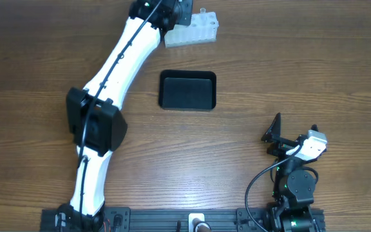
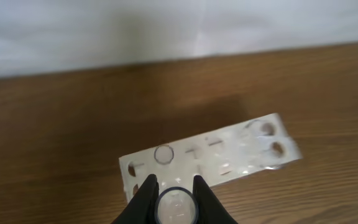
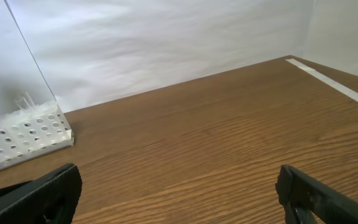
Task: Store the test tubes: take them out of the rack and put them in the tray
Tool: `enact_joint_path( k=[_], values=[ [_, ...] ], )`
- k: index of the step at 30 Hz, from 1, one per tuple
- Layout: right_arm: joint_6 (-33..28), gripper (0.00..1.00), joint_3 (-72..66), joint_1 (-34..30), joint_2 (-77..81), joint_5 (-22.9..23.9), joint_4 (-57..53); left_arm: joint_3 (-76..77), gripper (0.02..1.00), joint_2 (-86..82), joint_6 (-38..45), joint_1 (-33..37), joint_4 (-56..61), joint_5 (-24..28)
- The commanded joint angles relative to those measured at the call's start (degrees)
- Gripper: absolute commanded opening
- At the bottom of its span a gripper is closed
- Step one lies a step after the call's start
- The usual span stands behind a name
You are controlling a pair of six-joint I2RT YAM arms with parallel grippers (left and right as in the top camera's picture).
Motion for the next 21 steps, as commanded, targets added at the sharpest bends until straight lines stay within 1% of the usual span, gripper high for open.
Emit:
enact_joint_path(
  k=[1, 4, 6, 8, 11, 13, 18, 21],
  values=[
    [-0.09, 0.991, -0.33, -0.33, -0.57, -0.07, -0.20, 1.31, 0.038, -5.01, -0.52, -0.28, -0.31, -0.63],
    [-0.09, 0.991, -0.31, -0.33, -0.57, -0.07, -0.20, 1.31, 0.038, -6.49, -2.78, -0.50, -2.29, -0.55],
    [-0.09, 0.991, -0.31, -0.33, -0.57, -0.07, -0.20, 1.31, 0.036, -7.52, -5.79, -0.55, -5.57, 0.11],
    [-0.09, 0.993, -0.31, -0.33, -0.57, -0.07, -0.20, 1.31, 0.038, -8.31, -8.37, -0.55, -9.75, 2.47],
    [-0.09, 0.993, -0.31, -0.33, -0.57, -0.07, -0.20, 1.31, 0.038, -8.83, -12.24, -0.68, -17.99, 7.32],
    [-0.09, 0.993, -0.31, -0.33, -0.57, -0.07, -0.20, 1.31, 0.036, -8.83, -14.01, -1.01, -22.38, 8.96],
    [-0.09, 0.993, -0.31, -0.33, -0.57, -0.07, -0.20, 1.29, 0.038, -8.81, -17.97, -2.05, -31.93, 11.06],
    [-0.09, 0.993, -0.33, -0.33, -0.57, -0.07, -0.20, 1.29, 0.038, -8.35, -19.80, -2.10, -35.74, 12.11]
  ],
)
